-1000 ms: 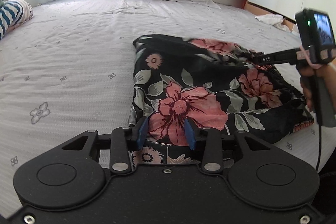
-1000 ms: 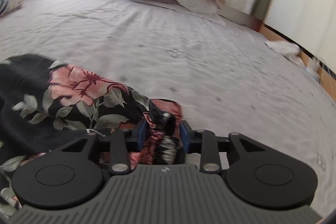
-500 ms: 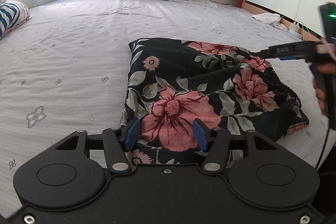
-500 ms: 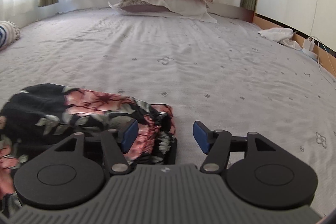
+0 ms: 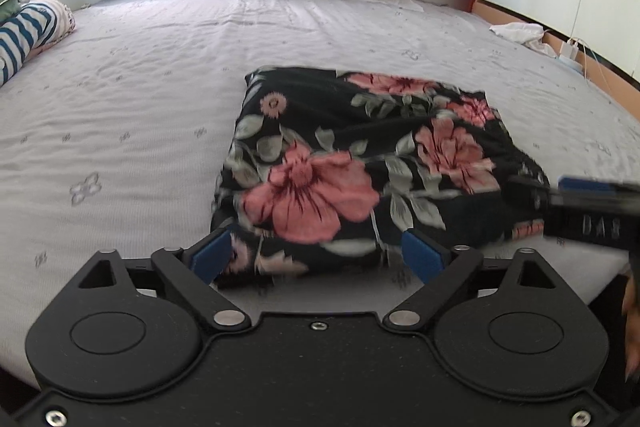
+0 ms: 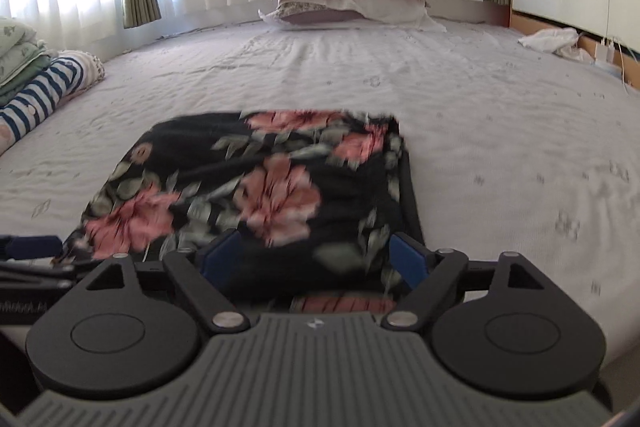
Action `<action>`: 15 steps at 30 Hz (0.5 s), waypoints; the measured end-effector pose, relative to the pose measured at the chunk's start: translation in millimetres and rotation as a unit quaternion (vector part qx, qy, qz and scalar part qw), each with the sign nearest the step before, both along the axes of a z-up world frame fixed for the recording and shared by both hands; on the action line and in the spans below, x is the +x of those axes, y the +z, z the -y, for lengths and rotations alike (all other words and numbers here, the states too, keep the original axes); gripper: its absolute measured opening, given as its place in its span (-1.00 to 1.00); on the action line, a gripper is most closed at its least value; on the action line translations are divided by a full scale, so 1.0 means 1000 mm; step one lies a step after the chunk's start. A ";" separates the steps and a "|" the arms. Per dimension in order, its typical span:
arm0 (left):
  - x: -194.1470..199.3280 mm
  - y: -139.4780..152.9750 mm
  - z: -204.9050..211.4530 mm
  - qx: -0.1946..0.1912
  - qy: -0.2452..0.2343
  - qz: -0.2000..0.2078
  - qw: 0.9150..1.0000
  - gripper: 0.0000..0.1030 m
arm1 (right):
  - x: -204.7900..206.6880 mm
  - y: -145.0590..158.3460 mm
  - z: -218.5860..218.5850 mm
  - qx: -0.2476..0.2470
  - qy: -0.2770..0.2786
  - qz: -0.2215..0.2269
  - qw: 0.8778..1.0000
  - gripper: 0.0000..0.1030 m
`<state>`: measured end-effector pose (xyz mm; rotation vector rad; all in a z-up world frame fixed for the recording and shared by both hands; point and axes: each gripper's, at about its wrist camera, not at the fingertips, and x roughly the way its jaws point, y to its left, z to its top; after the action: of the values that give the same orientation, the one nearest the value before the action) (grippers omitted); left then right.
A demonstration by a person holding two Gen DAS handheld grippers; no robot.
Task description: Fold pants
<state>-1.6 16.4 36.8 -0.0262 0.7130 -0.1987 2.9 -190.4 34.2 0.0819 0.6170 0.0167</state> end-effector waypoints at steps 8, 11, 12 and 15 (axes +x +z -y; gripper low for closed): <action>-0.008 -0.017 0.002 0.014 0.020 -0.025 0.999 0.93 | -0.023 -0.024 -0.010 -0.008 -0.005 -0.030 0.999 0.79; -0.006 -0.019 0.004 0.022 0.022 -0.023 0.999 0.99 | -0.023 -0.029 -0.013 -0.018 -0.002 -0.036 0.999 0.91; -0.006 -0.019 0.006 0.026 0.024 -0.024 0.999 1.00 | -0.023 -0.030 -0.014 -0.022 0.000 -0.037 0.999 0.95; -0.004 -0.021 0.010 0.040 0.031 -0.026 0.998 1.00 | -0.021 -0.032 -0.018 -0.032 0.002 -0.038 0.999 0.99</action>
<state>-5.6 6.1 15.5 0.0227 0.7710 -0.1109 -18.4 -172.5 2.2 0.0187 0.6941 -0.0019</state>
